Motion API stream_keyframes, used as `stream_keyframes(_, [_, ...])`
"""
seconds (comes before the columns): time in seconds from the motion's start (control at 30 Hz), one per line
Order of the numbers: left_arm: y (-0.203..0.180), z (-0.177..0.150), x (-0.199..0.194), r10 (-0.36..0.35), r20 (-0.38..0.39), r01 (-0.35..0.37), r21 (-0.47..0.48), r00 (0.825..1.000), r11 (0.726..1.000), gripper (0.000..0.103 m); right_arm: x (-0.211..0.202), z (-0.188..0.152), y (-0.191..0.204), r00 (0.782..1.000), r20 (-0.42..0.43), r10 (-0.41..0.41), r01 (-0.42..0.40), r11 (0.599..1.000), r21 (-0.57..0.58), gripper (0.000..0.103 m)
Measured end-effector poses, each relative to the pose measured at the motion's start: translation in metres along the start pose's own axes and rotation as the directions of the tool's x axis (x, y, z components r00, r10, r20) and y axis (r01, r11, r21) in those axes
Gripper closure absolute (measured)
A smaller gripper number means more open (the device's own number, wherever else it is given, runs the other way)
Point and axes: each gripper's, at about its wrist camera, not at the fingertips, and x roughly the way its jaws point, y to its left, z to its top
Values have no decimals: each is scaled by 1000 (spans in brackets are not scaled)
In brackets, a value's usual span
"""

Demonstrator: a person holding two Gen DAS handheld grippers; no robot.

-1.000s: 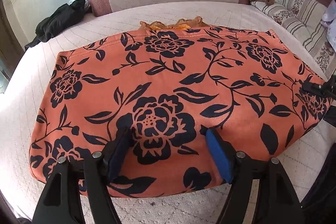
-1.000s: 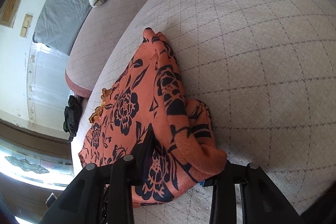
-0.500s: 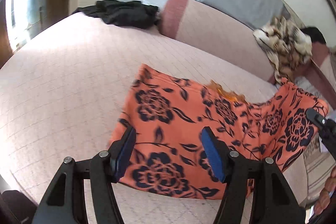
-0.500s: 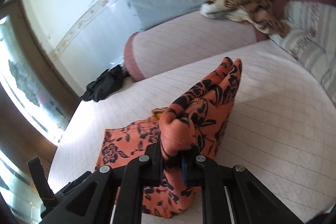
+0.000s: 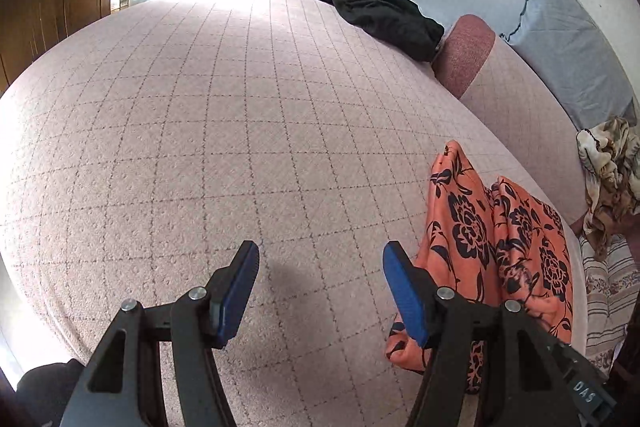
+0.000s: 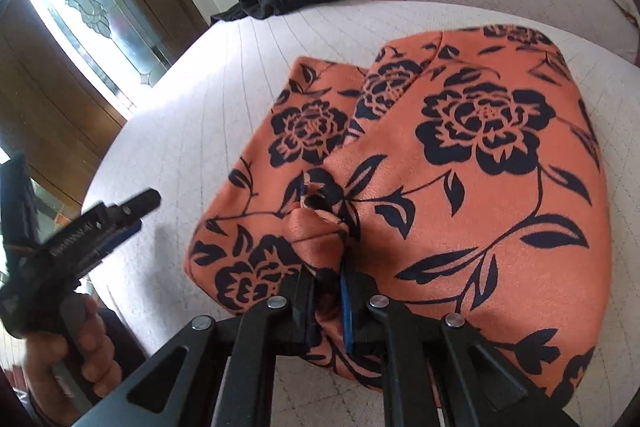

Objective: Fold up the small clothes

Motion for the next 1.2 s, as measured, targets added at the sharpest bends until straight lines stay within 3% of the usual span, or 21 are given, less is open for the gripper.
stream_keyframes(0.1, [-2,-2,-4,-25,17,25,12,1000,1000,38,-32,16,8,995,91,39,-40,999,6,93])
stream_keyframes(0.27, [6,2,-8,-41,33,42,-21,999,999,38,-70,36,39,964,240,116,-112,993,-31,93])
stream_keyframes(0.3, [8,2,-10,-48,34,49,-29,998,998,38,-66,34,47,966,224,129,-121,991,-48,92])
stream_keyframes(0.37, [8,2,-11,-71,29,72,-30,997,997,38,-31,20,61,989,97,112,-104,991,-87,88])
stream_keyframes(0.47, [3,1,-15,-124,19,124,-18,992,992,38,26,-14,53,993,-114,38,-51,993,-108,67])
stream_keyframes(0.5, [1,1,-16,-146,11,146,-8,989,989,38,27,-22,52,994,-100,42,-54,991,-120,66])
stream_keyframes(0.53, [-3,0,-16,-164,5,164,2,986,986,38,20,-26,51,996,-67,62,-70,989,-130,52])
stream_keyframes(0.57, [-9,0,-18,-183,-3,183,15,983,983,38,13,-27,50,994,-54,93,-99,988,-122,32])
stream_keyframes(0.6, [-15,-1,-19,-210,-15,210,32,978,977,38,6,-26,49,993,-41,110,-114,987,-110,28])
stream_keyframes(0.73, [-40,-7,-22,-346,-107,354,73,932,932,37,-27,-31,24,992,42,118,-117,993,-28,28])
stream_keyframes(0.8, [-55,-13,-11,-369,-195,391,89,909,916,34,-40,-36,6,988,81,131,-134,991,23,28])
stream_keyframes(0.87, [-65,-21,2,-327,-257,362,106,909,926,34,-55,-36,-7,987,110,119,-126,990,60,28])
stream_keyframes(0.93, [-70,-28,7,-305,-272,345,116,913,931,35,-64,-39,-22,985,133,112,-125,988,86,28])
stream_keyframes(1.2, [-81,-32,-15,-323,-204,358,167,924,919,35,-68,-39,-54,983,145,112,-136,977,167,28])
